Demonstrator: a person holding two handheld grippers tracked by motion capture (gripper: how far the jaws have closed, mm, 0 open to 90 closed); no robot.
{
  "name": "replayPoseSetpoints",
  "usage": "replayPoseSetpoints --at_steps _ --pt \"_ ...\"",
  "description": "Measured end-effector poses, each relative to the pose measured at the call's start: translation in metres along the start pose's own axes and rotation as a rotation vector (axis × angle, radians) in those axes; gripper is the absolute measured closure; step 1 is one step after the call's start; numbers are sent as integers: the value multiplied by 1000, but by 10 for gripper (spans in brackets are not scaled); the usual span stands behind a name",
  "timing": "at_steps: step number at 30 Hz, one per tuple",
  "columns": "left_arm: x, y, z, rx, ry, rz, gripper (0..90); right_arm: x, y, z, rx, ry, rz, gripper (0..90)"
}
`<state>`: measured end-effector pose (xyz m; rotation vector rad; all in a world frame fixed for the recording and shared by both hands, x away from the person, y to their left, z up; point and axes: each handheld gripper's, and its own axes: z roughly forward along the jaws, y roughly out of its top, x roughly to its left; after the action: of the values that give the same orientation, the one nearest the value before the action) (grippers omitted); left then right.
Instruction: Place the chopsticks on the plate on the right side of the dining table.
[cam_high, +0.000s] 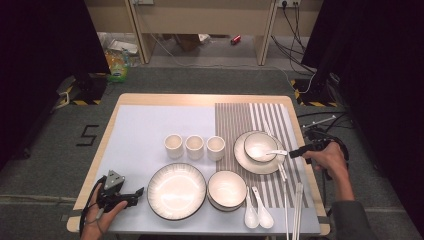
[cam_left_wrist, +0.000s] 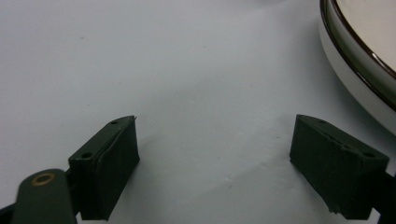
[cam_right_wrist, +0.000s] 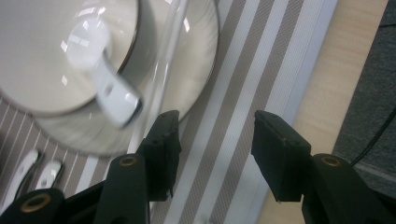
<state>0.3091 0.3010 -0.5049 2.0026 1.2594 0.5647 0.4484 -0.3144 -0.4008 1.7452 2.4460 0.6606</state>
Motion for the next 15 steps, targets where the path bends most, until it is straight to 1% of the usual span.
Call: replayPoseSetpoints --at_steps 1,2,4,5,6,9,11,12,15 --pt "0 0 0 -5 5 0 143 2 -6 -3 3 3 -22 512" --pt "0 0 0 2 -1 0 143 4 -11 -6 7 4 -42 509" --pt "0 0 0 -1 2 0 143 10 -22 -11 12 6 -55 509" --pt "0 0 0 -6 5 -1 143 11 -27 -12 17 7 -82 509" --pt "0 0 0 1 0 0 143 15 -32 -13 22 8 -84 509" --pt "0 0 0 1 0 -1 143 23 -43 -14 29 2 -113 509" --pt "0 0 0 1 1 0 143 28 -50 -13 36 1 -120 509" --pt "0 0 0 2 -1 0 143 30 -53 -12 38 -1 -140 509" --pt "0 0 0 1 1 0 143 39 -62 -8 58 5 -162 508"
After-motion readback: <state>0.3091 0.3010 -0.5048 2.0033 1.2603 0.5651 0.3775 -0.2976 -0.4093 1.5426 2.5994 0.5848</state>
